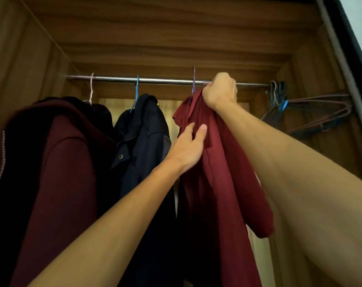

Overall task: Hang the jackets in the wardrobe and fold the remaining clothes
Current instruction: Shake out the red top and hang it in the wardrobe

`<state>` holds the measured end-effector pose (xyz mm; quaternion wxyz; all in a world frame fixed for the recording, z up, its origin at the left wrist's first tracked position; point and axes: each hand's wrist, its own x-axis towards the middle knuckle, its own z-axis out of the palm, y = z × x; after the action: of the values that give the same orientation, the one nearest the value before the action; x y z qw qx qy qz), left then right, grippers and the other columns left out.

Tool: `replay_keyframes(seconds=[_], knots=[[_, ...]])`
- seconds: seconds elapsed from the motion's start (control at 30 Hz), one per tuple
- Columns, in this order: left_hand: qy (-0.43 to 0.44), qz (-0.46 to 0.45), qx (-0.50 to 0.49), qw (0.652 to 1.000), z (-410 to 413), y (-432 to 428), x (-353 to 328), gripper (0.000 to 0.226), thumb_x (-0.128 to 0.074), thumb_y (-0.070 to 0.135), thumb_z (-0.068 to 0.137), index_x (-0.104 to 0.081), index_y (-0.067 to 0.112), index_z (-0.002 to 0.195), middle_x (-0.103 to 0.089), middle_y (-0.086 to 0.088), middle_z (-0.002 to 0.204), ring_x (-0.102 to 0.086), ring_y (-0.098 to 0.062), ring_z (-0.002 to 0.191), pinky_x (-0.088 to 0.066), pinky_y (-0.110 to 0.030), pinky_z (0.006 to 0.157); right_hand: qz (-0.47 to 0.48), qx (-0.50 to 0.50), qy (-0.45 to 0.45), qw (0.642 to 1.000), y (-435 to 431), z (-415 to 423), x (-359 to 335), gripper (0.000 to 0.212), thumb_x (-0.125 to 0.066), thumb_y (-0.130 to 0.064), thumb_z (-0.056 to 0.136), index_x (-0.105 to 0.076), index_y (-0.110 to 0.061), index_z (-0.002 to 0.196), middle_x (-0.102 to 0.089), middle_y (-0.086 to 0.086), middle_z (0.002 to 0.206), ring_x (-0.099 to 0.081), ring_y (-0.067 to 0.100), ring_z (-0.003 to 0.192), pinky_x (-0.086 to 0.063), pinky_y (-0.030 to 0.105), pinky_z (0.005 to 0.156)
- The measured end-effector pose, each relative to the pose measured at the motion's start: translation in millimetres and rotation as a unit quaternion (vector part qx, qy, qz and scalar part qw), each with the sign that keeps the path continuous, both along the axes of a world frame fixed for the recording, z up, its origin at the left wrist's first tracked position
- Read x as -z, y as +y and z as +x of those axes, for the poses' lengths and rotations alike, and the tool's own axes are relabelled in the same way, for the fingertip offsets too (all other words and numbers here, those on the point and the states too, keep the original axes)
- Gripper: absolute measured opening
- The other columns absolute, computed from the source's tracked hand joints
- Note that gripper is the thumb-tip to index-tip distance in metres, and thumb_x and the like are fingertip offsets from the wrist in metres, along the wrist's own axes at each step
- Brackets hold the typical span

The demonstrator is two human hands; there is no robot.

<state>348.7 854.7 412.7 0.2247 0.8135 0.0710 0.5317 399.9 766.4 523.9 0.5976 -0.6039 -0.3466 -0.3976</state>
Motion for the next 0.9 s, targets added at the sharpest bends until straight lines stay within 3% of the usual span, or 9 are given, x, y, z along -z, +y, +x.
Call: replay_keyframes(seconds=[0.2,0.3,0.4,0.53,0.73,0.9], knots=[[0.035,0.037,-0.054,0.997,-6,22,11,0.061,-0.032,0.056,0.102,-0.027,0.027,0.156,-0.048,-0.001,0.151,-0.042,-0.022,0.14,-0.029,-0.03,0.111,-0.048,-0.017,0.041,0.998,22,21,4,0.03,-0.06,-0.021,0.09,-0.062,-0.01,0.117,-0.063,0.013,0.127,-0.059,0.032,0.12,-0.048,0.032,0.09],[0.038,0.031,-0.058,0.997,-6,27,20,0.057,-0.034,0.053,0.103,-0.031,0.028,0.154,-0.053,-0.002,0.145,-0.048,-0.02,0.135,-0.033,-0.025,0.101,-0.045,-0.031,0.029,0.998,30,23,13,0.026,-0.058,-0.02,0.089,-0.066,-0.008,0.11,-0.066,0.014,0.122,-0.061,0.034,0.116,-0.045,0.029,0.082],[0.05,0.025,-0.047,0.997,-3,25,32,0.055,-0.034,0.052,0.103,-0.033,0.029,0.154,-0.054,-0.001,0.144,-0.05,-0.019,0.131,-0.033,-0.021,0.095,-0.034,-0.048,0.031,0.998,31,23,20,0.031,-0.055,-0.018,0.087,-0.069,-0.008,0.113,-0.066,0.013,0.122,-0.06,0.032,0.118,-0.047,0.029,0.087],[0.08,0.037,-0.025,0.996,1,16,47,0.055,-0.034,0.045,0.105,-0.03,0.022,0.155,-0.051,-0.004,0.148,-0.048,-0.021,0.134,-0.036,-0.023,0.102,-0.038,-0.021,0.02,0.999,22,17,42,0.035,-0.057,-0.034,0.089,-0.071,-0.013,0.114,-0.068,0.01,0.122,-0.06,0.03,0.118,-0.047,0.03,0.092],[0.119,0.104,-0.021,0.987,-18,5,72,0.06,-0.043,0.032,0.102,-0.023,0.016,0.156,-0.048,-0.016,0.143,-0.047,-0.033,0.131,-0.04,-0.044,0.109,-0.102,0.066,-0.026,0.992,-9,5,94,0.042,-0.053,-0.046,0.09,-0.073,-0.011,0.103,-0.072,0.014,0.107,-0.063,0.034,0.106,-0.049,0.034,0.085],[0.092,0.11,0.012,0.99,-45,-22,104,0.059,-0.05,0.027,0.099,-0.028,0.021,0.153,-0.038,-0.011,0.147,-0.044,-0.03,0.132,-0.04,-0.045,0.11,-0.132,0.13,-0.031,0.982,-59,-18,165,0.031,-0.054,-0.037,0.097,-0.07,-0.011,0.097,-0.071,0.009,0.091,-0.065,0.027,0.093,-0.037,0.027,0.071]])
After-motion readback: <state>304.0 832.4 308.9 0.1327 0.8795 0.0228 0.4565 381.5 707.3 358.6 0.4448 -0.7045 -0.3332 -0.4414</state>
